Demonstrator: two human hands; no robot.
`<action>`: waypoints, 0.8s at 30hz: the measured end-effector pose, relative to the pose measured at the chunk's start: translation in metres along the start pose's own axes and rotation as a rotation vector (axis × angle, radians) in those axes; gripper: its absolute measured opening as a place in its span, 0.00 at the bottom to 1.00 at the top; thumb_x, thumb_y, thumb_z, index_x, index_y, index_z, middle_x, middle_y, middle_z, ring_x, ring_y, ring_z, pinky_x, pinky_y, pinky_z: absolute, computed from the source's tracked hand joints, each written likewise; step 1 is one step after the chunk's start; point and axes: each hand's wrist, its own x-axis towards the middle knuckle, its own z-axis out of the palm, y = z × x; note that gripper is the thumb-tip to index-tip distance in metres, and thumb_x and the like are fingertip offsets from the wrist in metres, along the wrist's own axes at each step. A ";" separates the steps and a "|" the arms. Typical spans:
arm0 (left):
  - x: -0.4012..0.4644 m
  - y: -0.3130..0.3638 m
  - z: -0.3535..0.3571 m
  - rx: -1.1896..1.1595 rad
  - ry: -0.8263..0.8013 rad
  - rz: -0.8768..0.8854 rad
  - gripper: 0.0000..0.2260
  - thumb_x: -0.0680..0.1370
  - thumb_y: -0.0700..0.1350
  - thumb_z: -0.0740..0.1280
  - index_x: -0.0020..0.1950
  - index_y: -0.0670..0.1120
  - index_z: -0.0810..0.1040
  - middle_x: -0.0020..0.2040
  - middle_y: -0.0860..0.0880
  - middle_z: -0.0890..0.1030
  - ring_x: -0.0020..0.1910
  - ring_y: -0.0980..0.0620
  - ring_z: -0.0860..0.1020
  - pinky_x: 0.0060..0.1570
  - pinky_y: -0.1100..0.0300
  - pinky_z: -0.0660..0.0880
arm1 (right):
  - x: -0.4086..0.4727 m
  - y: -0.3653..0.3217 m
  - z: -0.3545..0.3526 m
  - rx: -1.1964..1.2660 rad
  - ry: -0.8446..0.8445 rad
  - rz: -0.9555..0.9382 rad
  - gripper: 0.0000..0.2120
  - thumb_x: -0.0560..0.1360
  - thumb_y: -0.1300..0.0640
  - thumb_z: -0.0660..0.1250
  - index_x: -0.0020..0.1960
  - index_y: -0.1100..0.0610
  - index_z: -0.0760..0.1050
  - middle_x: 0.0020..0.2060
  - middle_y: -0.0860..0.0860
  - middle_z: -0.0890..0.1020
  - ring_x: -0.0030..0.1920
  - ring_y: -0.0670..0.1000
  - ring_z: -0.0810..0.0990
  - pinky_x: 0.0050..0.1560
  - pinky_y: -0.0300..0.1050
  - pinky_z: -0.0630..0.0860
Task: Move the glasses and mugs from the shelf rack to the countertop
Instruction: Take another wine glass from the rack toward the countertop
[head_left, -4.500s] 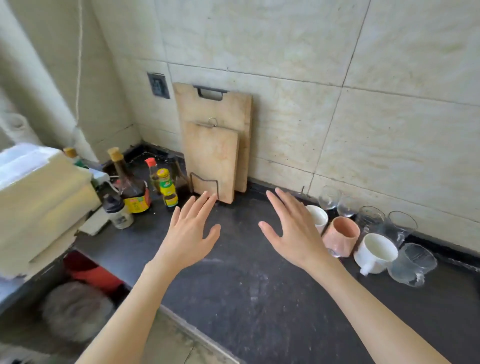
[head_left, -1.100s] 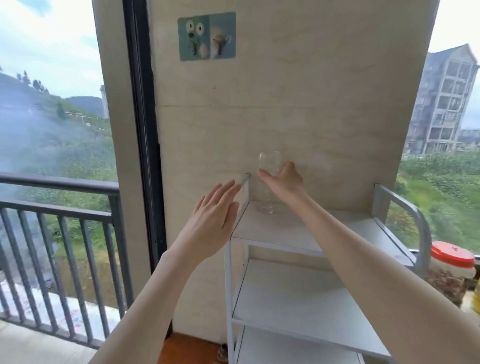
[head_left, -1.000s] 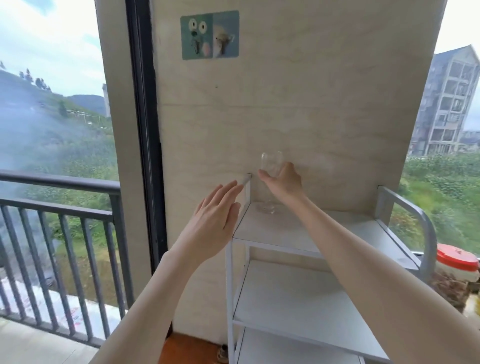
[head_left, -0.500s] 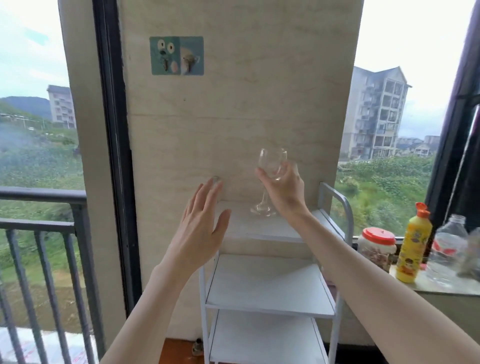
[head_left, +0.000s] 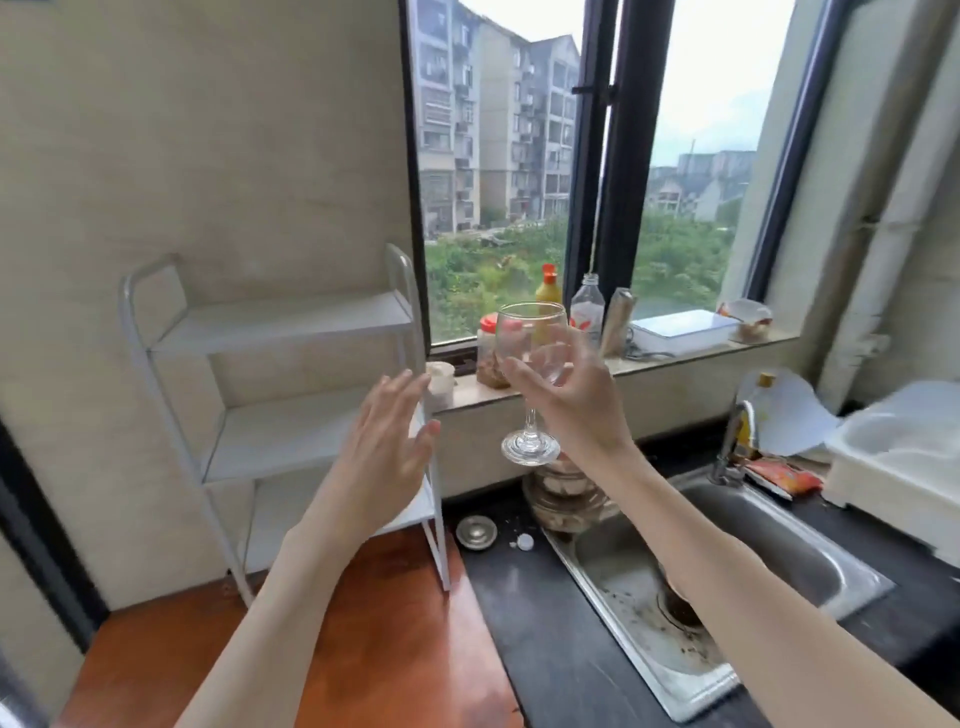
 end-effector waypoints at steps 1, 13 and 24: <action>0.000 0.016 0.015 -0.013 -0.028 0.030 0.22 0.79 0.46 0.57 0.73 0.45 0.60 0.75 0.44 0.60 0.75 0.46 0.54 0.71 0.56 0.49 | -0.009 0.007 -0.022 -0.016 0.022 0.019 0.16 0.69 0.48 0.71 0.53 0.45 0.68 0.46 0.48 0.79 0.46 0.45 0.78 0.41 0.27 0.72; 0.005 0.294 0.222 -0.246 -0.255 0.290 0.22 0.79 0.47 0.58 0.72 0.44 0.62 0.73 0.43 0.63 0.73 0.45 0.58 0.72 0.51 0.54 | -0.128 0.094 -0.368 -0.282 0.324 0.292 0.25 0.67 0.48 0.73 0.59 0.50 0.68 0.44 0.39 0.76 0.48 0.44 0.75 0.48 0.35 0.71; -0.015 0.567 0.394 -0.475 -0.487 0.607 0.21 0.79 0.51 0.54 0.73 0.49 0.61 0.73 0.47 0.63 0.73 0.48 0.58 0.71 0.52 0.57 | -0.241 0.120 -0.650 -0.440 0.657 0.455 0.27 0.68 0.47 0.71 0.64 0.51 0.66 0.51 0.45 0.77 0.52 0.47 0.77 0.48 0.38 0.72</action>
